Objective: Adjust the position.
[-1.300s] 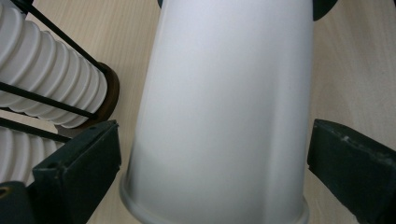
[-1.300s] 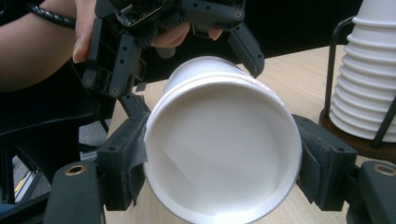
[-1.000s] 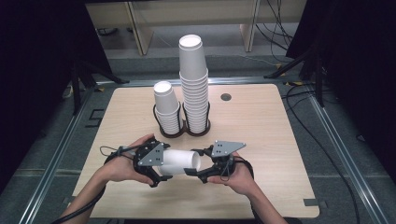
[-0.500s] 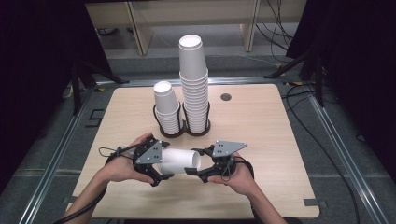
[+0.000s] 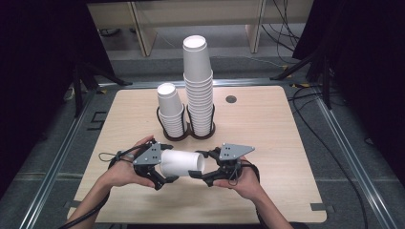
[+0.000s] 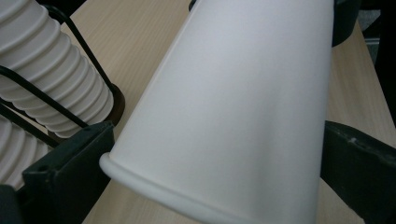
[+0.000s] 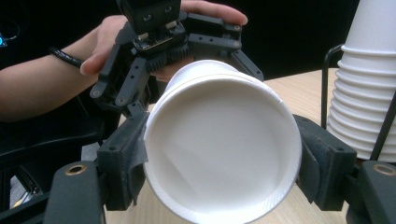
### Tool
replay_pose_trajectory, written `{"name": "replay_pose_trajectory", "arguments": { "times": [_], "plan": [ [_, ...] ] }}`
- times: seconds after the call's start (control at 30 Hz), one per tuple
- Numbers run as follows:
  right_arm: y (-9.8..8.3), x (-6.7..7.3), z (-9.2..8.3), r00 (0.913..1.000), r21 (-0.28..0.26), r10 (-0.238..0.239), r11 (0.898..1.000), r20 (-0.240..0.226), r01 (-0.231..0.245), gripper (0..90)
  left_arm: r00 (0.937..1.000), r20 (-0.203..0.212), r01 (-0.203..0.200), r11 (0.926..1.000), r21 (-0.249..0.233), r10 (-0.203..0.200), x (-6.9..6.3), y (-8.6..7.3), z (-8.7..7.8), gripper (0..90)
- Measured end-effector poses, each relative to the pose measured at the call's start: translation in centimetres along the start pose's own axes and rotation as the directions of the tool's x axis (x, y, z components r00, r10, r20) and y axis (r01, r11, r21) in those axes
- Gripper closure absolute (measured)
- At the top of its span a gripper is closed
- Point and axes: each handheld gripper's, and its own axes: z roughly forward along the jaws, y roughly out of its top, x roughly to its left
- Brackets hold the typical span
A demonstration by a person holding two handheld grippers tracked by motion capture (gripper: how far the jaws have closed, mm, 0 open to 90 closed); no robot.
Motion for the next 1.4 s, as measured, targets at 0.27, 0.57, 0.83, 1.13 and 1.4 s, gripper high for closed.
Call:
{"name": "replay_pose_trajectory", "arguments": {
  "times": [0.27, 0.57, 0.83, 1.13, 1.4],
  "plan": [
    [0.1, 0.0, -0.1, 0.9999, -0.031, -0.017, 0.999, 0.002, 0.017, 27.7, 0.9996, 0.004, 0.028, 0.9989, -0.037, -0.027, 0.1, -0.3, -0.2, 0.0],
    [0.1, -0.1, -0.5, 0.9999, -0.057, 0.005, 0.998, -0.012, -0.005, 27.7, 0.9989, 0.028, 0.04, 0.9951, -0.091, -0.037, 0.4, -0.9, -0.3, 0.0],
    [0.1, -0.4, -0.5, 0.9993, -0.077, -0.006, 0.997, -0.036, 0.004, 27.7, 0.9984, 0.042, 0.041, 0.9921, -0.118, -0.037, 0.5, -1.0, -0.6, 0.0],
    [0.0, -0.1, -0.4, 0.9982, -0.061, 0.031, 0.998, -0.05, -0.034, 27.7, 0.9988, 0.048, 0.02, 0.9925, -0.121, -0.014, 0.4, -1.0, -0.6, 3.2],
    [-0.1, -0.4, -0.4, 0.9973, -0.086, 0.021, 0.996, -0.07, -0.027, 27.3, 0.9987, 0.05, 0.012, 0.9914, -0.13, -0.006, 0.4, -1.0, -0.9, 5.5]
  ]
}}
